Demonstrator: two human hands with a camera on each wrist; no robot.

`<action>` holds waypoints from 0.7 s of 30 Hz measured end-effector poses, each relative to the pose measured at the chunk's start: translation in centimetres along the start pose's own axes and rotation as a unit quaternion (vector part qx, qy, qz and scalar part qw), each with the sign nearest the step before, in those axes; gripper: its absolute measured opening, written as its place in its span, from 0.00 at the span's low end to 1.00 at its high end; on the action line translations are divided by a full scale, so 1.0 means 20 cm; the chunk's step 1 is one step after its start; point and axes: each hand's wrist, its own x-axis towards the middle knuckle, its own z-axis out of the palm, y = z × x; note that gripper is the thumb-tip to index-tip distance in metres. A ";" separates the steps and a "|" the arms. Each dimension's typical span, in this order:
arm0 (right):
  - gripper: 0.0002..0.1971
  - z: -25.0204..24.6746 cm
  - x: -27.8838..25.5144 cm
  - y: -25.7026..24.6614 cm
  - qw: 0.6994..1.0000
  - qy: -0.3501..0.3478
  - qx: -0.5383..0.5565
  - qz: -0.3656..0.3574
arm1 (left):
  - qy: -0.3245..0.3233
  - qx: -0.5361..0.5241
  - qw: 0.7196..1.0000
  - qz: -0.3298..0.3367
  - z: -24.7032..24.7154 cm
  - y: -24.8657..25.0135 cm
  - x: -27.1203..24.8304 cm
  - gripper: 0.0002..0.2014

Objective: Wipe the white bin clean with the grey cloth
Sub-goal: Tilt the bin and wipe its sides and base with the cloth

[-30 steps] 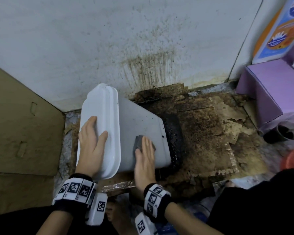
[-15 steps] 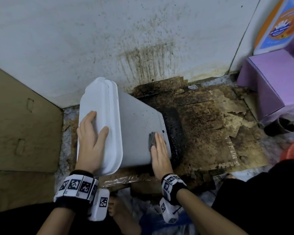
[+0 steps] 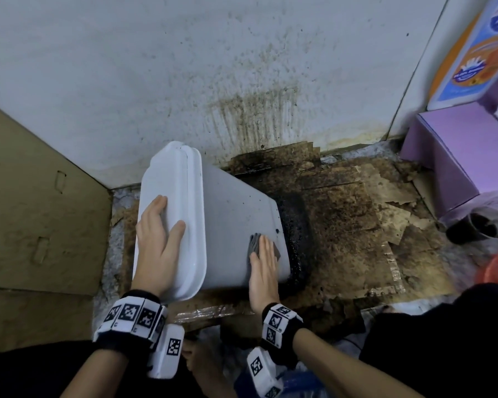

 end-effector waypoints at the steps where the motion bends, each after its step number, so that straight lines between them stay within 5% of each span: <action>1: 0.30 0.01 -0.03 -0.04 1.000 -0.001 0.003 -0.012 | 0.000 0.001 1.000 0.002 0.00 0.00 0.00 0.30; 7: 0.28 0.07 -0.13 -0.20 0.997 -0.009 0.039 -0.061 | 0.003 0.011 1.000 0.011 0.01 0.01 0.01 0.30; 12: 0.22 0.06 -0.11 -0.20 0.995 0.055 0.059 -0.056 | 0.007 0.008 1.000 0.013 0.03 0.04 0.01 0.31; 21: 0.28 -0.05 0.14 0.07 0.994 0.012 -0.051 0.096 | 0.015 0.008 1.000 0.022 0.05 0.09 0.00 0.35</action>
